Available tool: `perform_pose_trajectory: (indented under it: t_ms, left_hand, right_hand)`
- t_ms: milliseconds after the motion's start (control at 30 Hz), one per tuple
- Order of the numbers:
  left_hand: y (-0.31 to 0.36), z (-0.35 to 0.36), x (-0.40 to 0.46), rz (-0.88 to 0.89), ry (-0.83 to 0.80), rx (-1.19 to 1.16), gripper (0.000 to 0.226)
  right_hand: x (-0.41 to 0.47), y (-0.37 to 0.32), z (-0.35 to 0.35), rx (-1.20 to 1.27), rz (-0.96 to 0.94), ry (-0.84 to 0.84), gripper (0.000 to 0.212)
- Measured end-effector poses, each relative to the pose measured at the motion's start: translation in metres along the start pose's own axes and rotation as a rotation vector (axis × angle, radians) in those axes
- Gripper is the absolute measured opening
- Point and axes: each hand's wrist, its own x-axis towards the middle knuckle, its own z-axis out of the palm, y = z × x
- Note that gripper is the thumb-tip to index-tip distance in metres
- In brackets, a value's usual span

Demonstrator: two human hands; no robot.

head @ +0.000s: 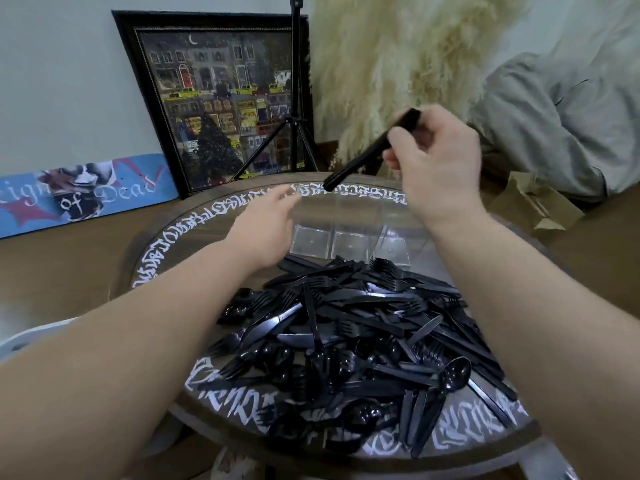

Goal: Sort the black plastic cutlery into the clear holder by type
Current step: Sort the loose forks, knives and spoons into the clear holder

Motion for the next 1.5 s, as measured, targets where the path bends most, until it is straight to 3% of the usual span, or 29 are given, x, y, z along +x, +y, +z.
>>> perform_pose_trajectory:
  t_ms: [100, 300, 433, 667, 833, 1000, 1233, 1500]
  left_hand:
    - [-0.007, 0.011, 0.002, 0.016, -0.071, 0.019, 0.049]
    - [-0.006, 0.018, -0.01, 0.037, -0.003, 0.034, 0.05]
    - [-0.009, 0.025, -0.012, 0.042, 0.003, 0.025, 0.054]
    - [-0.015, 0.03, -0.022, 0.042, 0.024, -0.016, 0.062]
    - [-0.016, 0.026, -0.049, -0.038, -0.007, -0.033, 0.059]
    - [-0.01, 0.024, -0.087, -0.137, -0.091, 0.006, 0.055]
    - [-0.012, 0.034, -0.101, -0.359, -0.097, -0.026, 0.062]
    - [-0.021, 0.046, -0.097, -0.383, -0.123, -0.028, 0.067]
  right_hand:
    - [0.02, 0.008, 0.028, -0.234, -0.093, -0.15, 0.014]
    - [0.027, 0.039, 0.074, -0.607, -0.196, -0.458, 0.035]
    - [0.023, 0.057, 0.098, -0.712, -0.192, -0.603, 0.033]
    - [0.012, 0.068, 0.09, -0.642, -0.074, -0.56, 0.042]
    - [-0.021, 0.064, 0.046, -0.531, -0.054, -0.455, 0.029]
    - [-0.064, 0.074, 0.018, -0.644, -0.017, -0.606, 0.023]
    - [-0.071, 0.1, 0.043, -0.826, -0.047, -0.818, 0.043]
    - [-0.065, 0.111, 0.085, -1.001, -0.079, -0.911, 0.032]
